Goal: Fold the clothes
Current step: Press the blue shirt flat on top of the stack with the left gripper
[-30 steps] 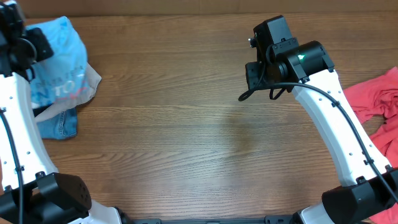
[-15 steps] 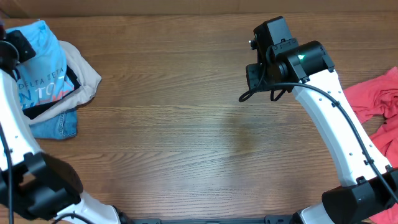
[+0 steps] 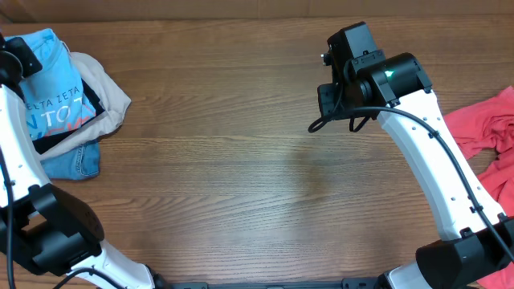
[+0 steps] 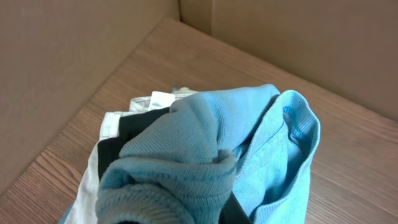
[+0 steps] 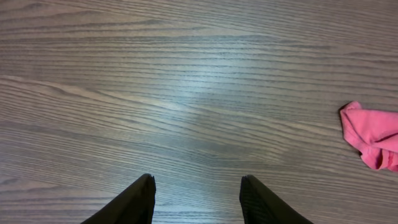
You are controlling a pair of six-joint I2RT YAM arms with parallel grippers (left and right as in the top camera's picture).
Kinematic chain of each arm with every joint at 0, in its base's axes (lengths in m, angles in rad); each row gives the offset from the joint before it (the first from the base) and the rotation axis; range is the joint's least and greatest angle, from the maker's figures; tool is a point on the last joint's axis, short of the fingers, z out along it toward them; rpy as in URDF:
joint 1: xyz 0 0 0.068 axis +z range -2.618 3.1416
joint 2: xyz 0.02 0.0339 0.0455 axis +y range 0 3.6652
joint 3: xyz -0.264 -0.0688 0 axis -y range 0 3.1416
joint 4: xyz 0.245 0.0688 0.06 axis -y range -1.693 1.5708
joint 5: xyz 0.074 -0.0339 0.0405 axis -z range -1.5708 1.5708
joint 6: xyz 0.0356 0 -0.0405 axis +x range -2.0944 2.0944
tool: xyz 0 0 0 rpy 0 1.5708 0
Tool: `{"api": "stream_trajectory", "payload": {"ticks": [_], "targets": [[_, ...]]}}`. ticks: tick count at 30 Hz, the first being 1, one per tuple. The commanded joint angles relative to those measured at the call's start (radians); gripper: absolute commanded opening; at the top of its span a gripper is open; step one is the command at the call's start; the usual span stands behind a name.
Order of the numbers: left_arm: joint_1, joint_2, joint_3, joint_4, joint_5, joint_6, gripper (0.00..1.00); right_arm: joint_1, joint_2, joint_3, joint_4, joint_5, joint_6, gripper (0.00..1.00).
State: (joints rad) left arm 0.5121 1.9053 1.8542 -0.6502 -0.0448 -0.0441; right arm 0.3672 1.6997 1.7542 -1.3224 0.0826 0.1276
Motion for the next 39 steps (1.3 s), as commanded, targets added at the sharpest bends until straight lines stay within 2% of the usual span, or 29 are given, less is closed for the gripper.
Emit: {"api": "stream_trajectory", "payload": {"ticks": [1,9,13,14,15,17,18,20,22,23,28,34,38,39], "targets": [[0.000,0.037,0.026,0.021,-0.057,0.022,0.05,-0.005,-0.011,0.014,-0.001,-0.006,0.003,0.48],[0.006,0.098,0.026,0.088,-0.105,0.022,0.08,-0.005,-0.011,0.013,-0.009,-0.006,0.003,0.48],[0.016,0.126,0.026,0.129,-0.126,0.022,0.13,-0.005,-0.008,0.013,-0.012,-0.016,0.007,0.48],[0.019,0.130,0.026,0.135,-0.135,0.021,0.19,-0.005,-0.007,0.013,-0.013,-0.018,0.011,0.47],[0.022,0.135,0.026,0.140,-0.150,0.016,0.29,-0.005,-0.006,0.013,-0.014,-0.017,0.017,0.47],[0.033,0.137,0.026,0.143,-0.186,-0.007,0.58,-0.005,-0.003,0.012,-0.015,-0.017,0.022,0.47],[0.041,0.137,0.027,0.137,-0.212,-0.037,0.69,-0.005,-0.003,0.013,-0.015,-0.017,0.022,0.47],[0.060,0.132,0.035,0.104,-0.226,-0.104,0.82,-0.005,-0.003,0.013,-0.015,-0.017,0.022,0.47],[0.076,0.128,0.053,0.055,-0.180,-0.142,0.93,-0.005,-0.003,0.013,-0.016,-0.017,0.021,0.47],[0.082,0.127,0.066,0.029,-0.146,-0.144,0.96,-0.005,-0.003,0.013,-0.015,-0.017,0.021,0.47],[0.082,0.127,0.144,-0.089,-0.061,-0.143,1.00,-0.005,-0.003,0.012,-0.016,-0.017,0.021,0.47],[0.079,0.127,0.268,-0.232,0.238,-0.143,1.00,-0.005,-0.003,0.012,-0.015,-0.017,0.021,0.48],[0.057,0.127,0.292,-0.319,0.357,-0.121,1.00,-0.005,-0.003,0.012,-0.015,-0.017,0.021,0.49],[0.049,0.127,0.292,-0.338,0.379,-0.104,1.00,-0.005,-0.003,0.012,-0.015,-0.017,0.021,0.52]]}}
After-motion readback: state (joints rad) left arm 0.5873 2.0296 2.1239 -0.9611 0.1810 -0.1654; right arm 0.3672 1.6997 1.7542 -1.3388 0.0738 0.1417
